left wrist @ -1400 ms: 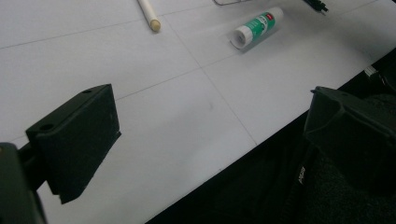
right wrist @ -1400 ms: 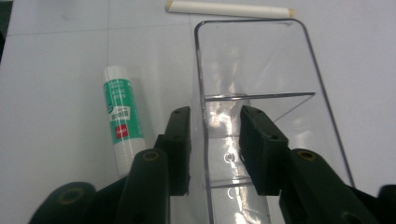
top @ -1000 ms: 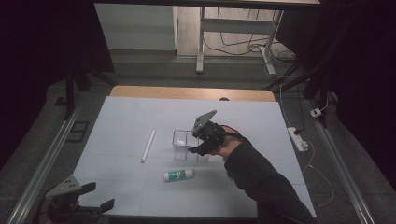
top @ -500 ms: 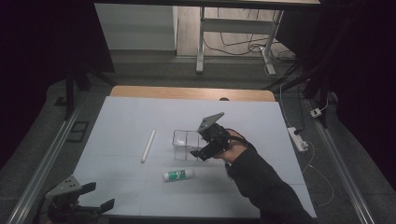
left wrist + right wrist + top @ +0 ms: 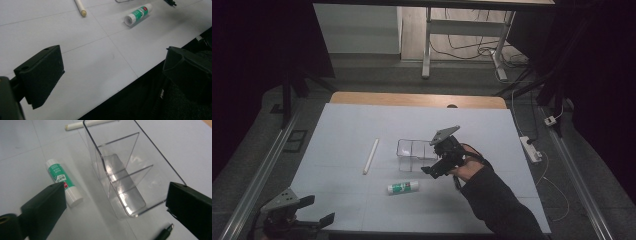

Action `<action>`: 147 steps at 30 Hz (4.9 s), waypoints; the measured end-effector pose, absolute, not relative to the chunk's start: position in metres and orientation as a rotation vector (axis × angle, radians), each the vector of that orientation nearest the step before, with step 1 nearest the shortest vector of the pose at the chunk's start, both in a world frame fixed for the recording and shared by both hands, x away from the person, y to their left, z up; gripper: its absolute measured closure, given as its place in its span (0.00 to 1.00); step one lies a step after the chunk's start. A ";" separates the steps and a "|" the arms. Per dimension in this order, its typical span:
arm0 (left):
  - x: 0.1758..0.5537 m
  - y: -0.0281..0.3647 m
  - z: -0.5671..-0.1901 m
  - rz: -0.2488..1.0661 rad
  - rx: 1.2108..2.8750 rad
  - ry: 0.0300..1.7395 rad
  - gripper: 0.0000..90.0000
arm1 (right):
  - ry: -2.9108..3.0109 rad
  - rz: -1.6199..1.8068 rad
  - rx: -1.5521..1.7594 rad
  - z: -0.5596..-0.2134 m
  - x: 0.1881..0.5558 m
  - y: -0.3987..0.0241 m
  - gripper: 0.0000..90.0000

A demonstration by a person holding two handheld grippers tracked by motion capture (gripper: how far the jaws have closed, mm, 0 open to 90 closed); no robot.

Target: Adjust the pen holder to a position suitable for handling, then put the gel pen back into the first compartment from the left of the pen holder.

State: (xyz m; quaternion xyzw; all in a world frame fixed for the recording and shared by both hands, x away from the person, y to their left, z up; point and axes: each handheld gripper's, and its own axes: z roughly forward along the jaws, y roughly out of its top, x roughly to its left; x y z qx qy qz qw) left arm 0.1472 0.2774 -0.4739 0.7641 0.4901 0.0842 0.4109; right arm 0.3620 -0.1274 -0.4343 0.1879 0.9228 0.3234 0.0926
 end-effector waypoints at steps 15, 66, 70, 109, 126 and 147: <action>0.147 0.277 -0.474 0.215 1.925 1.233 0.04 | 2.646 0.942 0.715 -0.441 0.354 -0.160 0.00; 0.147 0.276 -0.474 0.217 1.934 1.231 0.04 | 2.678 0.601 1.040 -0.509 0.381 -0.186 0.26; 0.147 0.276 -0.474 0.218 1.935 1.231 0.04 | 2.673 0.593 1.062 -0.505 0.381 -0.182 0.46; 0.147 0.276 -0.473 0.224 1.943 1.228 0.04 | 2.592 0.797 1.100 -0.467 0.376 -0.197 0.88; 0.147 0.275 -0.473 0.223 1.941 1.234 0.04 | 2.457 1.074 1.009 -0.424 0.365 -0.202 0.88; 0.148 0.276 -0.474 0.203 1.940 1.229 0.04 | 2.414 1.273 0.864 -0.397 0.365 -0.165 0.88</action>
